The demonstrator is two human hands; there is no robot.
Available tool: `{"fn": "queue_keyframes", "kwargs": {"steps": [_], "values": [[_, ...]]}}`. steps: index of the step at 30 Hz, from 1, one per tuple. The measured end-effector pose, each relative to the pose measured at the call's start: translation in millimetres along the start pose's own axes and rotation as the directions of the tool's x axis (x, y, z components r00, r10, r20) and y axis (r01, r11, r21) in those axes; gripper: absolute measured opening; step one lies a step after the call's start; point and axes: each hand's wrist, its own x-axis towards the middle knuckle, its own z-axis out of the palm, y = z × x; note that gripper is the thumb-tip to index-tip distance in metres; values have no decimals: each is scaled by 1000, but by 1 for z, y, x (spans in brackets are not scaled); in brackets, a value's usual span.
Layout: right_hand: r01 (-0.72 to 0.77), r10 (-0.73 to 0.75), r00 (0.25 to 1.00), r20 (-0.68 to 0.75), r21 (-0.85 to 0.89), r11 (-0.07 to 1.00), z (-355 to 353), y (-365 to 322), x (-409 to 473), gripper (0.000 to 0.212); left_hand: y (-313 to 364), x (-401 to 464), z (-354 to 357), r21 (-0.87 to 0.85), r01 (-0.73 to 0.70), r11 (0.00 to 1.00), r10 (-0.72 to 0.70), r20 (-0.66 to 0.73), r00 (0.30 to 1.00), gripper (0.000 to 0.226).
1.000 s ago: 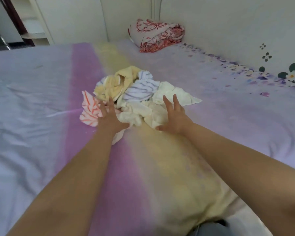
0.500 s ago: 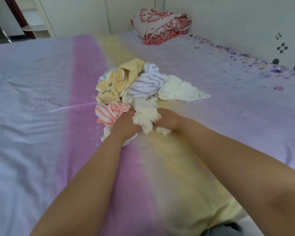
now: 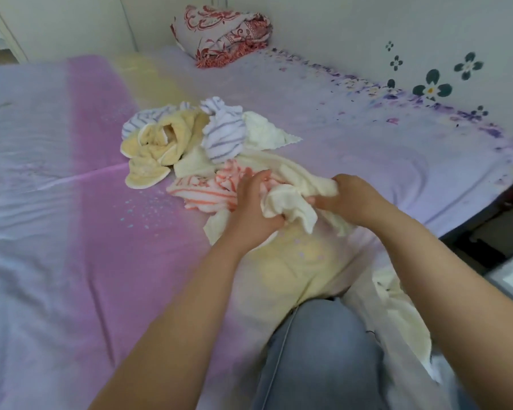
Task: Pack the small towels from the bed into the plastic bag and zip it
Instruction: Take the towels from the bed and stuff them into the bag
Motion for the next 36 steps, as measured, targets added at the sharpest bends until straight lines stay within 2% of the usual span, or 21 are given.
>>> {"fn": "queue_keyframes", "kwargs": {"steps": [3,5,7,8,10,12,13,14,15,16,17,18,19,21,22,26,28,29,32,34,36], "values": [[4,10,990,-140,98,995,-21,22,-28,45,8,-18,22,198,-79,977,92,-57,994,98],[27,70,978,-197,450,893,-32,35,-45,41,6,-29,31,378,-85,922,141,-123,982,99],[67,118,982,-146,861,504,-45,44,-59,29,4,-39,35,509,-30,860,149,-196,969,98],[70,131,985,-110,958,279,-54,45,-67,24,5,-42,37,560,-7,828,160,-225,961,98],[85,134,988,-75,994,-67,-72,47,-79,41,6,-48,41,629,9,777,197,-257,946,100],[152,136,984,-118,950,-272,-92,51,-87,54,9,-52,45,629,33,777,182,-274,944,103],[177,141,980,-143,947,-269,-99,53,-88,54,12,-55,47,605,48,795,161,-287,944,101],[191,172,971,-168,973,-127,-104,56,-85,48,15,-58,48,584,61,809,143,-297,944,97],[169,218,955,-200,973,155,-104,61,-79,42,19,-60,50,575,66,816,139,-305,942,90],[81,221,952,-213,870,487,-99,66,-72,48,23,-62,50,573,68,817,139,-309,941,81],[-29,212,958,-195,667,744,-91,69,-66,66,26,-63,51,571,64,818,142,-308,941,71],[-143,208,973,-99,446,883,-78,71,-61,84,31,-63,52,565,58,823,142,-304,942,61],[-217,213,976,40,245,945,-64,70,-59,99,35,-62,52,555,53,830,141,-301,943,54],[-255,252,934,252,-19,967,-36,65,-55,119,41,-60,51,522,60,851,121,-306,944,46],[-255,265,920,288,-75,964,-25,65,-51,127,43,-59,50,501,66,863,109,-313,943,44],[-90,177,945,274,-303,949,-16,61,-22,130,43,-58,43,406,83,910,75,-359,930,42],[46,5,987,158,-317,947,-26,46,-12,123,42,-57,42,321,90,943,42,-382,923,42],[108,-110,994,7,-268,957,-34,37,-7,119,42,-56,41,272,79,959,36,-394,919,42],[277,-288,852,-437,-89,957,-64,9,0,114,43,-53,38,136,55,989,9,-425,905,46],[291,-237,846,-478,41,956,-80,-4,1,105,44,-51,36,92,69,993,-23,-434,901,49],[304,-215,855,-471,120,945,-92,-8,-3,75,46,-50,35,73,73,995,-33,-444,895,49]]}}
